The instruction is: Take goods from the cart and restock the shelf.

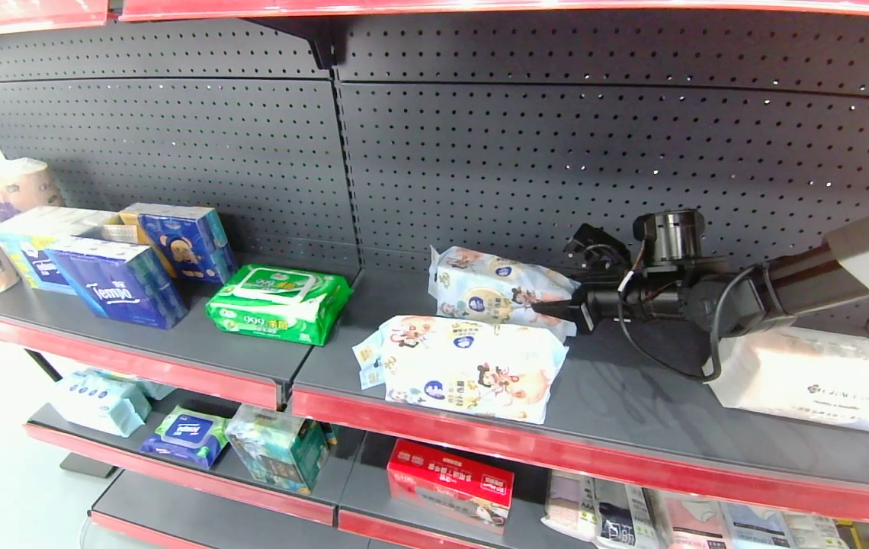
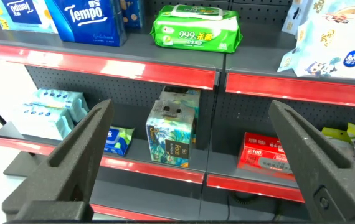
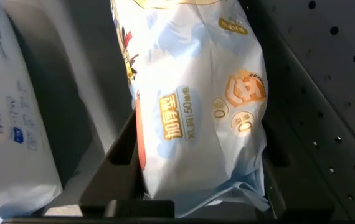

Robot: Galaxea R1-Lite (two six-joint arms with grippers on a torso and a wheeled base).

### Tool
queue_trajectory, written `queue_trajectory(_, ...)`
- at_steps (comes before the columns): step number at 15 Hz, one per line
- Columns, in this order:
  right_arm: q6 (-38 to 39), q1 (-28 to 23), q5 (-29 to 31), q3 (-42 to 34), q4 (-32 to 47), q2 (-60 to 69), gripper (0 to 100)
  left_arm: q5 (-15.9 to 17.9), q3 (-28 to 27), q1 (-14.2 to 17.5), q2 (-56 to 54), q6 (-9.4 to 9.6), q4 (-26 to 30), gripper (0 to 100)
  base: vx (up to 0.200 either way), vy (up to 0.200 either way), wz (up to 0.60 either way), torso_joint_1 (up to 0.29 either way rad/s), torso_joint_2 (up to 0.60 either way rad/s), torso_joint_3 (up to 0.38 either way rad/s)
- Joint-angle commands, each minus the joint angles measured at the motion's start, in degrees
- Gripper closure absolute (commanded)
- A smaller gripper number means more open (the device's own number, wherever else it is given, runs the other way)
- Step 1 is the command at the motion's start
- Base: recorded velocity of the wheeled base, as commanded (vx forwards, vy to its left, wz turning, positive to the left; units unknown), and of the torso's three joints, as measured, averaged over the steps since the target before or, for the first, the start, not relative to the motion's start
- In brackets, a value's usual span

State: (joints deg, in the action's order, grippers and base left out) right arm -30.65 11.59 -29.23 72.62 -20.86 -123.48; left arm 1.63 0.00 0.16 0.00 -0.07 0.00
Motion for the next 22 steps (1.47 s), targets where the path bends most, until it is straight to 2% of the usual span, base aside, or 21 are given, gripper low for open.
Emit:
queue_trajectory(1, 0.1, -0.3, -0.6, -0.5, -0.1, 0.7, 100, 0.0, 0.0, 0.0, 0.0, -0.01, 0.0, 0, 0.0, 0.0, 0.0, 0.0, 0.0, 0.0)
queue_trajectory(3, 0.1, -0.8, -2.8, -0.6, -0.1, 1.0, 100, 0.0, 0.0, 0.0, 0.0, -0.01, 0.0, 0, 0.0, 0.0, 0.0, 0.0, 0.0, 0.0)
queue_trajectory(10, 0.1, -1.6, -5.0, -3.2, -0.1, 1.2, 100, 0.0, 0.0, 0.0, 0.0, -0.01, 0.0, 0, 0.0, 0.0, 0.0, 0.0, 0.0, 0.0)
queue_trajectory(12, 0.0, -1.7, -8.1, -3.2, -0.1, 0.8, 100, -0.1, 0.0, 0.0, 0.0, -0.01, 0.0, 0, 0.0, 0.0, 0.0, 0.0, 0.0, 0.0)
queue_trajectory(22, -0.4, -1.1, -8.6, -1.8, -0.1, 0.2, 100, 0.0, 0.0, 0.0, 0.0, -0.01, 0.0, 0, 0.0, 0.0, 0.0, 0.0, 0.0, 0.0)
